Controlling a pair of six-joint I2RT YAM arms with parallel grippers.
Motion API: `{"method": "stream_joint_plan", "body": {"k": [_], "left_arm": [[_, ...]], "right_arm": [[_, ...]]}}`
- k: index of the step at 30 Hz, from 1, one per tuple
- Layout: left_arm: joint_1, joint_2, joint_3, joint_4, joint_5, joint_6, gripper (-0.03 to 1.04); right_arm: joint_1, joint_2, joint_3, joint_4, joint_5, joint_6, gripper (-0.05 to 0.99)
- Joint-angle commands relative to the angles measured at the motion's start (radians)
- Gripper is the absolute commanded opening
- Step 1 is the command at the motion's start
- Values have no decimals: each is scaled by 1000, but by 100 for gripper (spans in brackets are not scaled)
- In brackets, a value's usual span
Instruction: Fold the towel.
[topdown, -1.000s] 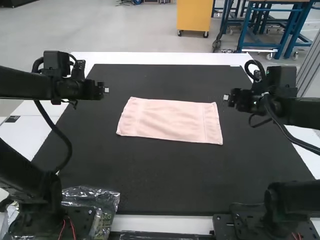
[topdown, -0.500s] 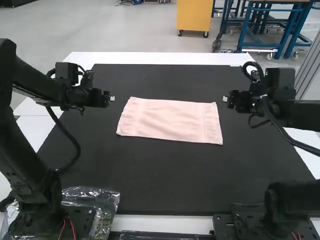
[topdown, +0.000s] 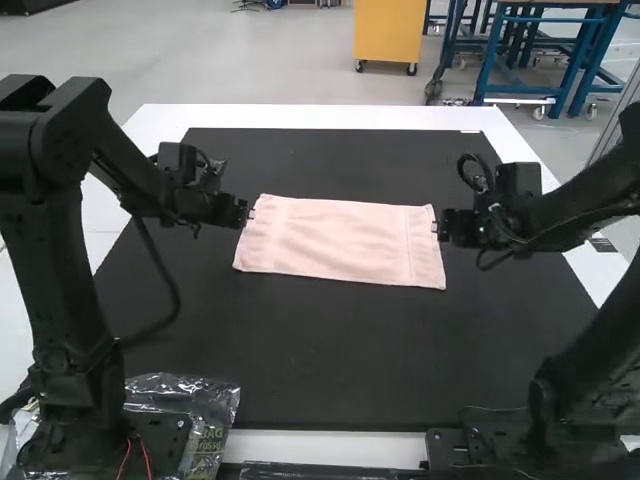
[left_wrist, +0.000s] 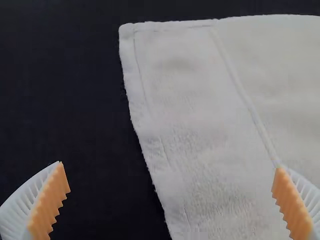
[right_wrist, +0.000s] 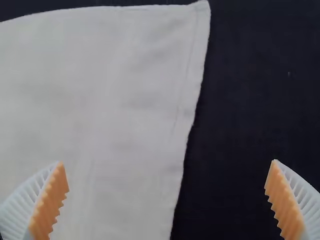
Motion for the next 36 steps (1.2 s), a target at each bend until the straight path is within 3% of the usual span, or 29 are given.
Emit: {"method": "stream_joint_plan", "body": {"k": [1, 21, 36], "left_arm": [[-2, 40, 60, 14, 10, 15, 96], [-6, 215, 253, 14, 10, 15, 96], [-5, 276, 268, 34, 10, 32, 95]], "right_arm": [[26, 57, 71, 17, -10, -23, 90], [47, 382, 311, 68, 9, -60, 90], [49, 500, 364, 116, 30, -69, 90]]}}
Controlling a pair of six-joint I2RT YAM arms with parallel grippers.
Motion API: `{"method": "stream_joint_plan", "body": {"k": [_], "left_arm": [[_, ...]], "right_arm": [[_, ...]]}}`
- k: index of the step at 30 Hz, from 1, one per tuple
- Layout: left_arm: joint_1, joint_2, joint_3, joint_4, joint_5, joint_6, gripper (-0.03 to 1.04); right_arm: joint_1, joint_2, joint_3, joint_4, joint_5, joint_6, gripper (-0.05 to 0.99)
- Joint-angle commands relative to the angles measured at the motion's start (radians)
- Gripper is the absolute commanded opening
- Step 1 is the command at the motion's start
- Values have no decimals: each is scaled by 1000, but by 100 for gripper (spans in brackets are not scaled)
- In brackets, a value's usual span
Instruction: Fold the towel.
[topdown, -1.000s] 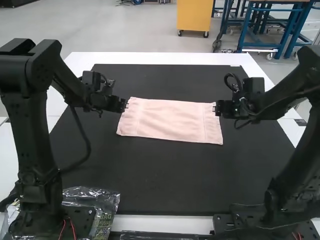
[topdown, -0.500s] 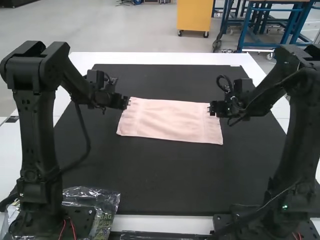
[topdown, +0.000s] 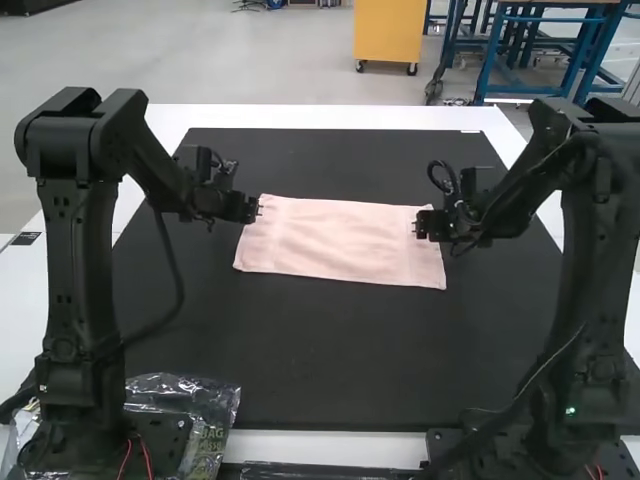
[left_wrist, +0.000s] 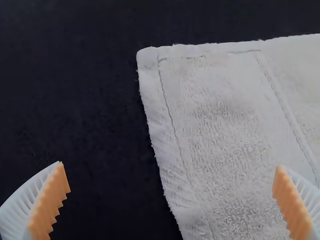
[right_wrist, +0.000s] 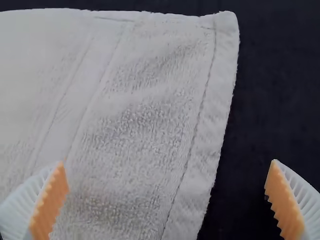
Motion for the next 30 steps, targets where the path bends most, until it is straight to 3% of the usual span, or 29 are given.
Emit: {"method": "stream_joint_plan", "body": {"k": [1, 15, 16, 17, 18, 19, 20, 21, 30], "left_arm": [[-5, 17, 30, 14, 10, 18, 95], [-6, 98, 101, 3, 8, 18, 95], [-6, 101, 101, 3, 8, 19, 91], [-5, 103, 99, 2, 10, 21, 85], [-3, 104, 96, 6, 10, 21, 72], [-2, 111, 93, 8, 19, 22, 47], [1, 121, 98, 16, 22, 22, 17], [6, 134, 101, 16, 24, 21, 1], [44, 98, 118, 3, 87, 1, 2]], "right_arm": [[12, 14, 32, 10, 14, -10, 90], [17, 58, 80, -10, 14, -16, 88], [17, 58, 78, -12, 14, -19, 76], [17, 58, 75, -10, 9, -24, 52], [17, 58, 74, -7, -25, -34, 22], [17, 58, 74, -8, -58, -47, -3], [17, 58, 75, -15, -57, -47, -2], [17, 58, 77, -21, -61, -44, -2], [-6, 4, 81, -33, -63, -33, -2]]}}
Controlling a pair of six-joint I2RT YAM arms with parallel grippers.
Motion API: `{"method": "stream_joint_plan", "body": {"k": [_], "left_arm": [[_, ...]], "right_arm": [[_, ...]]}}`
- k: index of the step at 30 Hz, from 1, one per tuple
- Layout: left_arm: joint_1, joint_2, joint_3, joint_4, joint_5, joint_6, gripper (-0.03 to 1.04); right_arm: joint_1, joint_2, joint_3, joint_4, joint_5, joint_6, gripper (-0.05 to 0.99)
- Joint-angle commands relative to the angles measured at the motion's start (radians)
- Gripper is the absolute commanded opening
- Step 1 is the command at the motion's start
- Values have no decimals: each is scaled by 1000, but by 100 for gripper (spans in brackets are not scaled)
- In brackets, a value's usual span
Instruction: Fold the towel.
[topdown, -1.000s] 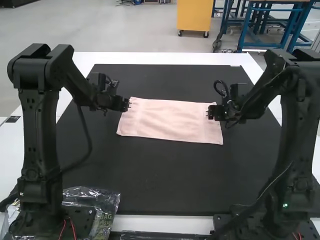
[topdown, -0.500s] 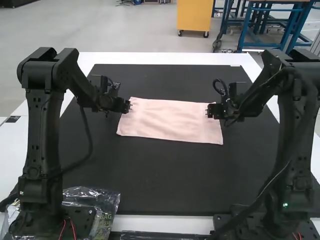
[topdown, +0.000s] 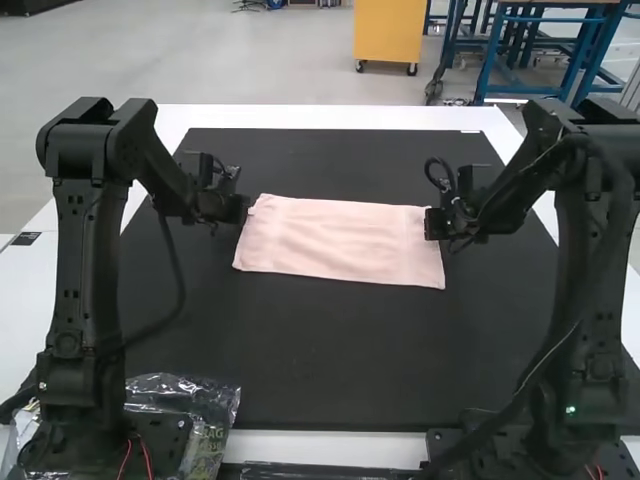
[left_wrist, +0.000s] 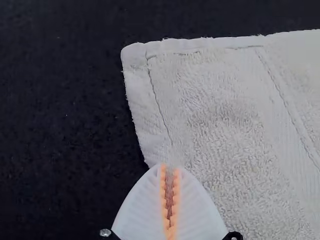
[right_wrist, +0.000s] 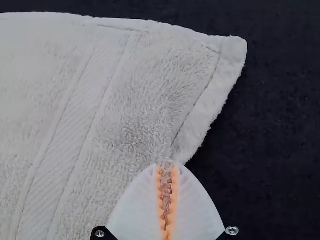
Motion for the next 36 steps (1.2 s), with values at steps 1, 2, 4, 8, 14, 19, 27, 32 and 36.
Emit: {"method": "stream_joint_plan", "body": {"k": [1, 2, 4, 8, 14, 19, 27, 32, 36], "left_arm": [[27, -21, 32, -7, 12, -13, 2], [24, -33, 36, -13, 21, -24, 2], [26, -61, 48, -47, 36, -25, 2], [26, -106, 55, -112, 56, -25, 2], [29, -172, 27, -199, 92, -13, 2], [30, -241, -44, -219, 90, -7, 2], [30, -354, -177, -259, 93, 4, 2], [30, -441, -268, -279, 90, 4, 2], [37, -500, -338, -287, 90, 7, 2]], "right_arm": [[-6, -50, 25, -11, -34, 6, -2], [-6, -58, 33, -26, -36, 9, -2], [-6, -78, 51, -65, -47, 9, -2], [-11, -135, 50, -106, -63, 9, -2], [-40, -213, 21, -146, -103, 30, -2], [-71, -273, -51, -158, -128, 27, -2], [-123, -377, -160, -193, -183, 13, -2], [-128, -463, -245, -221, -195, -7, -2], [-129, -510, -307, -236, -211, -13, -2]]}}
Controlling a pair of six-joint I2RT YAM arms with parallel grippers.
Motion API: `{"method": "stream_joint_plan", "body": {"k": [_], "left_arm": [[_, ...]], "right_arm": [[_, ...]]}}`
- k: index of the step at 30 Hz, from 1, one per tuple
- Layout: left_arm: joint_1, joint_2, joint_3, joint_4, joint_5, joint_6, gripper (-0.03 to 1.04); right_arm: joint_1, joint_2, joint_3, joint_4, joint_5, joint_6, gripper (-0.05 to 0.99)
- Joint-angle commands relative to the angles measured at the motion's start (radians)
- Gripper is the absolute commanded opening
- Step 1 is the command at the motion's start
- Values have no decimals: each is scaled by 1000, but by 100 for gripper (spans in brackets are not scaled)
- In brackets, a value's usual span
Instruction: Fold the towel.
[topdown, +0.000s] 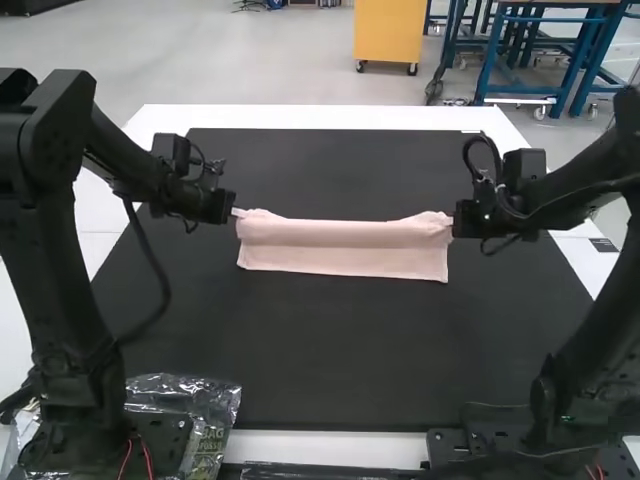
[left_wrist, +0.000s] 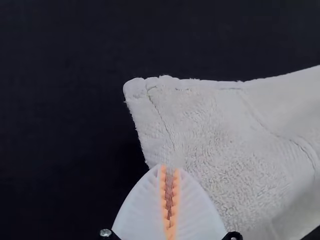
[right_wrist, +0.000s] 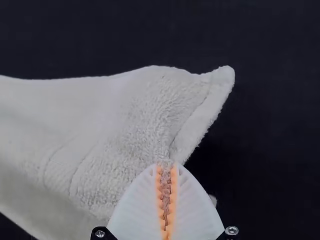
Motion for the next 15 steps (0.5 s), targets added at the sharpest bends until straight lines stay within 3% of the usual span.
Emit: {"method": "stream_joint_plan", "body": {"k": [1, 10, 11, 13, 14, 15], "left_arm": [[24, -57, -47, 0, -5, 15, 2], [45, -94, -174, 30, -11, 17, 2], [47, -92, -194, 50, -14, 17, 2], [47, -83, -237, 108, -37, 11, 3], [47, -74, -259, 141, -54, 6, 12], [47, -62, -280, 185, -65, -6, 35]], "right_arm": [[-24, -46, -38, -14, -15, -20, -2], [-14, -70, -158, 3, -21, -28, -2], [-14, -67, -169, 19, -18, -30, 2], [-14, -56, -192, 54, -1, -23, 41], [-16, -52, -195, 60, 10, -23, 58], [-19, -49, -195, 66, 16, -22, 76]]}}
